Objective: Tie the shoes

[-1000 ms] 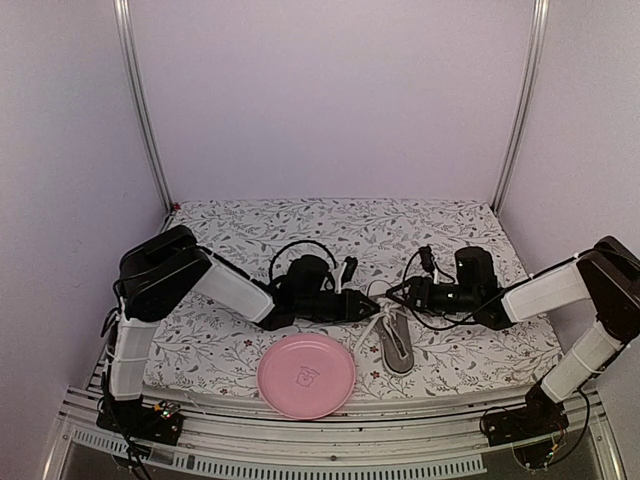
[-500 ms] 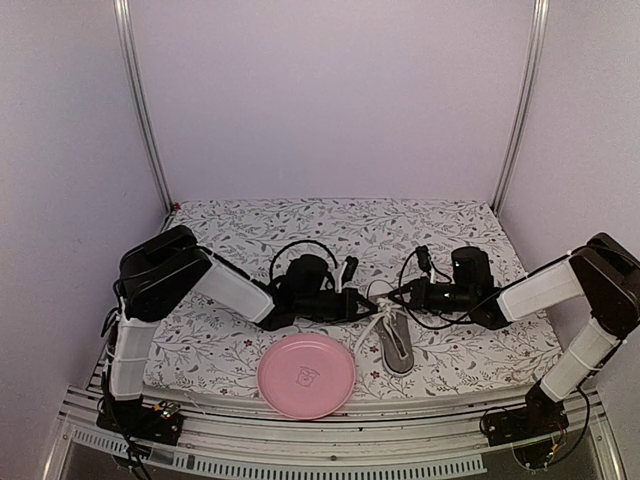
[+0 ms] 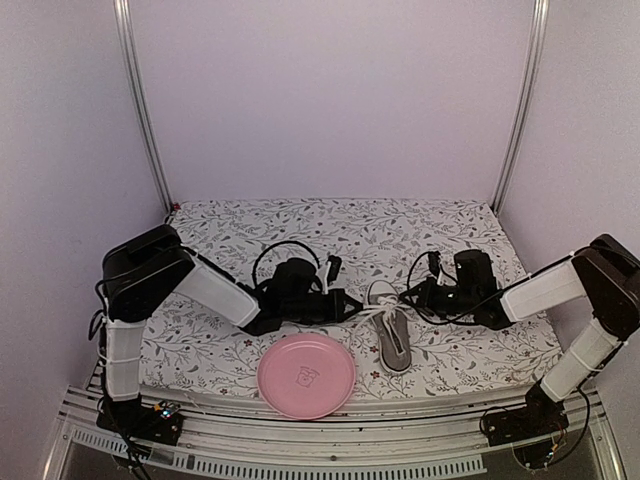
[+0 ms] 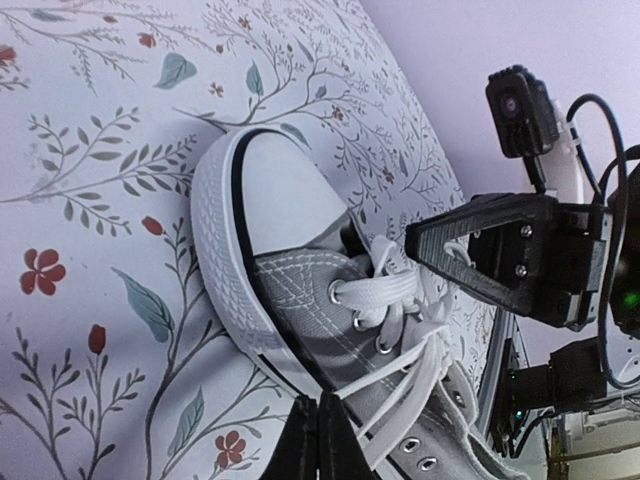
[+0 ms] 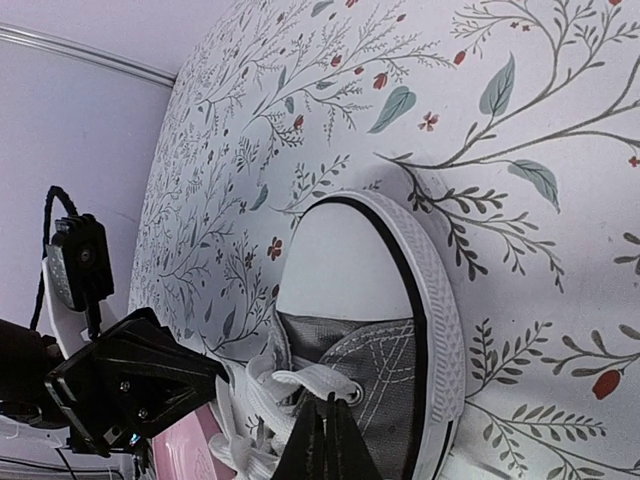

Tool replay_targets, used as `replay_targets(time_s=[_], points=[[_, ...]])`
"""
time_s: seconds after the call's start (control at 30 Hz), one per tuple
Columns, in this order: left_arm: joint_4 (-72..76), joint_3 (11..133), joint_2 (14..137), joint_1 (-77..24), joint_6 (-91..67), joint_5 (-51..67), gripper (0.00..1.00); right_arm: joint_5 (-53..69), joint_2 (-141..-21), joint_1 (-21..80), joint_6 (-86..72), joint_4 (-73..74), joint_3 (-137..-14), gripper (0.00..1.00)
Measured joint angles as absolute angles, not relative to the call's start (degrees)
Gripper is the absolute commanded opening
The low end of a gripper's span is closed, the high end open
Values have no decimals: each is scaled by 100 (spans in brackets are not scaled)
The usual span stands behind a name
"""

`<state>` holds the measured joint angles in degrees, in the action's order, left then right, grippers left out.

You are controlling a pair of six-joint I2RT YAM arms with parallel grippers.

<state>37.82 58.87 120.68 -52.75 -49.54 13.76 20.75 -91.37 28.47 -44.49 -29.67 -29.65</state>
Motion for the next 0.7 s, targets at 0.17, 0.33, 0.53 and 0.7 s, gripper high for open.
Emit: replay_targets(time_s=[0.17,0.33,0.53,0.7], points=[[3782,5800,11963,-5275,-4956,1188,0,1986,-9056,2818,-4550,-2947,-2849,2],[3745,5710,11959,-5275,-4963,1048,0,1970,-8960,2753,-4628,-2908,-2740,2],[3662,5706,11957,-5277,-4987,947,0,1962,-8888,2729,-4696,-2871,-2644,2],[3559,5706,11946,-5284,-5024,832,0,1957,-8879,2722,-4735,-2862,-2589,2]])
